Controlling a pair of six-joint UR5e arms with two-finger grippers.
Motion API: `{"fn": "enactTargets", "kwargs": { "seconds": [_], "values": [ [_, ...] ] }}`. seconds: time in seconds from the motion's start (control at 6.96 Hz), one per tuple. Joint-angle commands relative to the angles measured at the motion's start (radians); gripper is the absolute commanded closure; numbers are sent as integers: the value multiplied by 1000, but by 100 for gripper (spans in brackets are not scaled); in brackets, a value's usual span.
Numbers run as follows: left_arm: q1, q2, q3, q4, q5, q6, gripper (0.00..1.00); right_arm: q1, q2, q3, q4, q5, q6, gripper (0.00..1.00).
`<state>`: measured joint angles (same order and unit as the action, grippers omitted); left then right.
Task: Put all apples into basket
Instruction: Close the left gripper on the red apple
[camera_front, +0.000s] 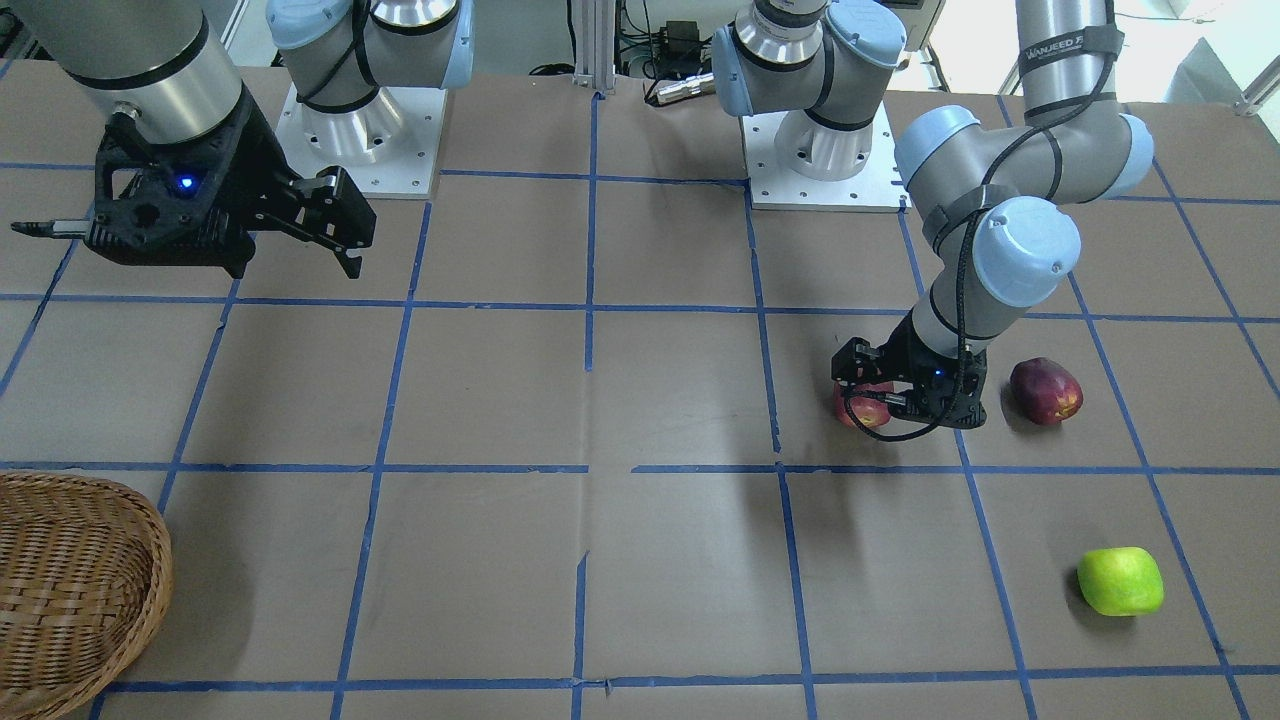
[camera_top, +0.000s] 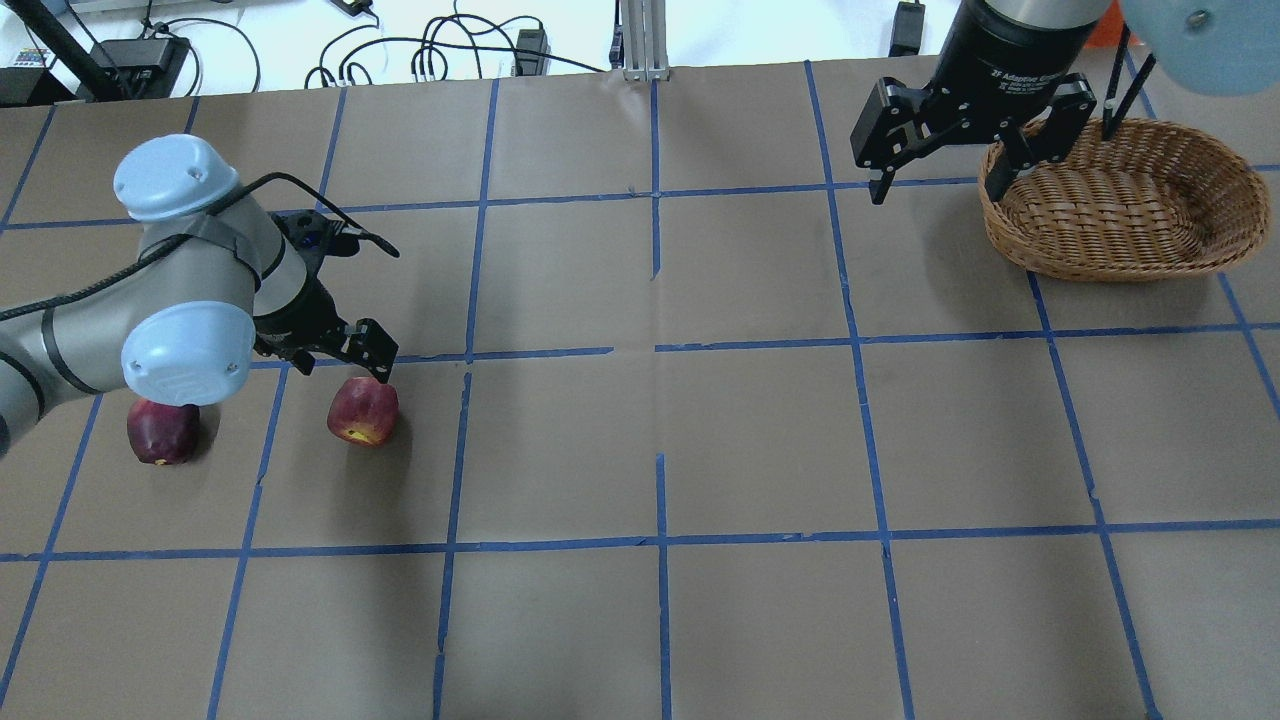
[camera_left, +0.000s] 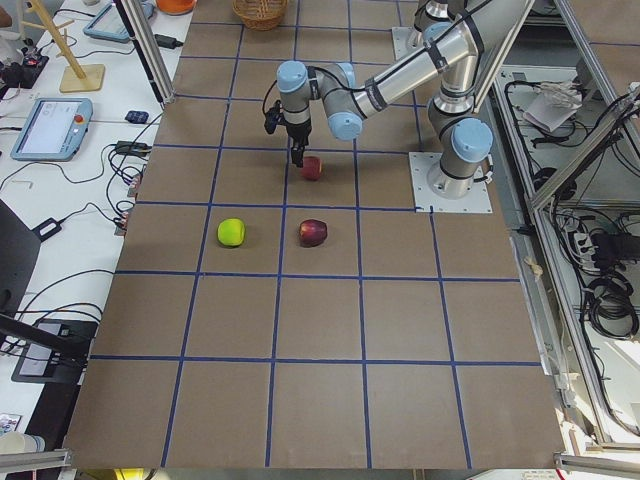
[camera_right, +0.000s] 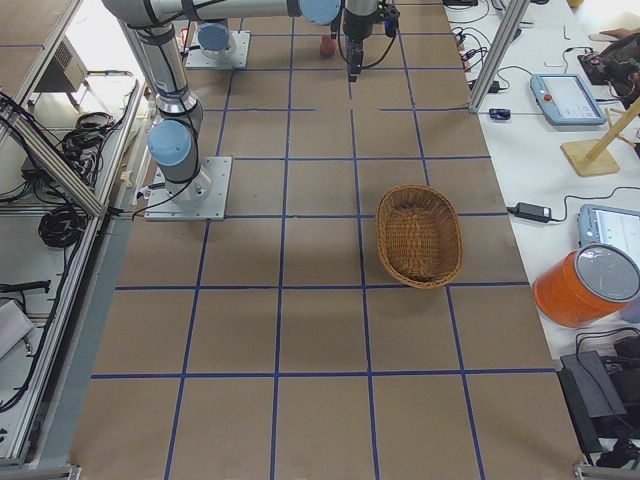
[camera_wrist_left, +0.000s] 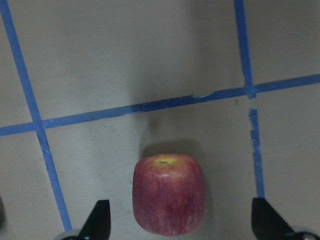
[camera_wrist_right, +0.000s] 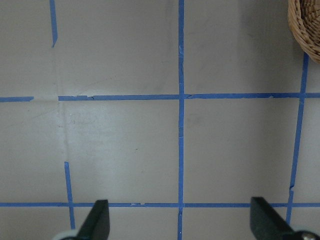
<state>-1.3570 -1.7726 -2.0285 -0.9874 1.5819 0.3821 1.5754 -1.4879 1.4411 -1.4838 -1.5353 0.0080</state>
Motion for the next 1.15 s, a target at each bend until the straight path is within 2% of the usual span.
{"fn": "enactTargets", "kwargs": {
  "seconds": [0.0,0.29,0.43,0.57,0.72,0.86,1.01],
  "values": [
    [6,-83,-41,49,3,44,0,0,1,-10,-4,0,9,0],
    [4,-105,-39,49,47,22,0,0,3,-8,-24,0,10,0],
    [1,-90,-36,41,47,-32,58,0,3,-4,-23,-5,10,0],
    [-13,-71,-38,38,34,-172,90,0,1,-2,-18,-17,10,0],
    [-48,-68,-26,39,27,-303,90,0,1,5,-16,-20,10,0],
    [-135,-76,22,38,-3,-500,90,0,3,7,-15,-22,10,0],
    [-272,-97,93,36,-29,-733,92,-3,3,5,-32,-6,6,0]
  ]
}}
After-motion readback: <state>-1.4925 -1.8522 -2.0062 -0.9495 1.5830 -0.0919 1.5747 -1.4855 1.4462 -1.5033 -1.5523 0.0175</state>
